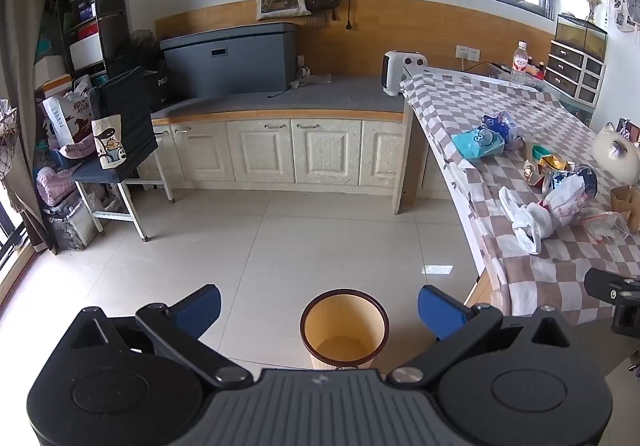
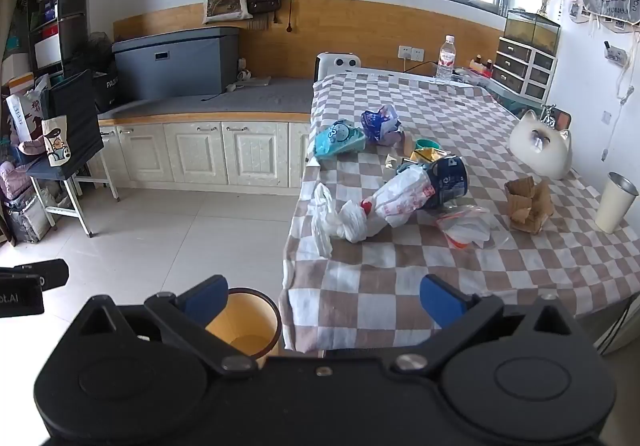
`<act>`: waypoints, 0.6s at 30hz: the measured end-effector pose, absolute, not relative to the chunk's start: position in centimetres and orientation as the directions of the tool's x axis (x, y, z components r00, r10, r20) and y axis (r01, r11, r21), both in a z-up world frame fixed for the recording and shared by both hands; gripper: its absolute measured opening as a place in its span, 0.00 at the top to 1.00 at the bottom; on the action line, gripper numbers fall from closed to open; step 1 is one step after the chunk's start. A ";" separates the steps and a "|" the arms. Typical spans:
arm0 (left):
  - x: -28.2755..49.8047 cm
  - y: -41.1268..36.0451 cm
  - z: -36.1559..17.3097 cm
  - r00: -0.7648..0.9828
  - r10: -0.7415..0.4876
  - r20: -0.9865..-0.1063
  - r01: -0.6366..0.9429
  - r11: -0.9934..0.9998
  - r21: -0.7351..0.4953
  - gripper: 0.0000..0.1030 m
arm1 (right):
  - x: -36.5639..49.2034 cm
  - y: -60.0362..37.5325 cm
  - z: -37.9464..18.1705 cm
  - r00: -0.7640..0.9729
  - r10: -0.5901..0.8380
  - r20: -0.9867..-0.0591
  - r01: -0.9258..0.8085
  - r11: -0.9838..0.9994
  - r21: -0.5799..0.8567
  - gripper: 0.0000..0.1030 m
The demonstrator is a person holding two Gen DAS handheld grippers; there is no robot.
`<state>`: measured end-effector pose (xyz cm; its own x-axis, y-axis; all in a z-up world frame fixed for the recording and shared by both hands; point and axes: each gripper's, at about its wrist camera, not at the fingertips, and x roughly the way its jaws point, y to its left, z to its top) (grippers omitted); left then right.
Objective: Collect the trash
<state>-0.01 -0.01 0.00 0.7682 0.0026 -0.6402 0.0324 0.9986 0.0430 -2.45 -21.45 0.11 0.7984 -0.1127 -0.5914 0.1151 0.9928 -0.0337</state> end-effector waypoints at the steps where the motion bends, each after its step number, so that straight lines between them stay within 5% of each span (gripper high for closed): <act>1: 0.0 0.0 0.0 0.768 0.002 -0.640 0.032 0.999 0.042 0.00 | -2.5 -21.4 0.1 0.798 -0.113 -0.591 0.115 0.993 -0.034 0.00; 18: 0.0 0.0 0.0 0.767 0.000 -0.642 0.033 0.999 0.040 0.00 | -2.4 -21.5 0.1 0.798 -0.110 -0.593 0.115 0.993 -0.029 0.00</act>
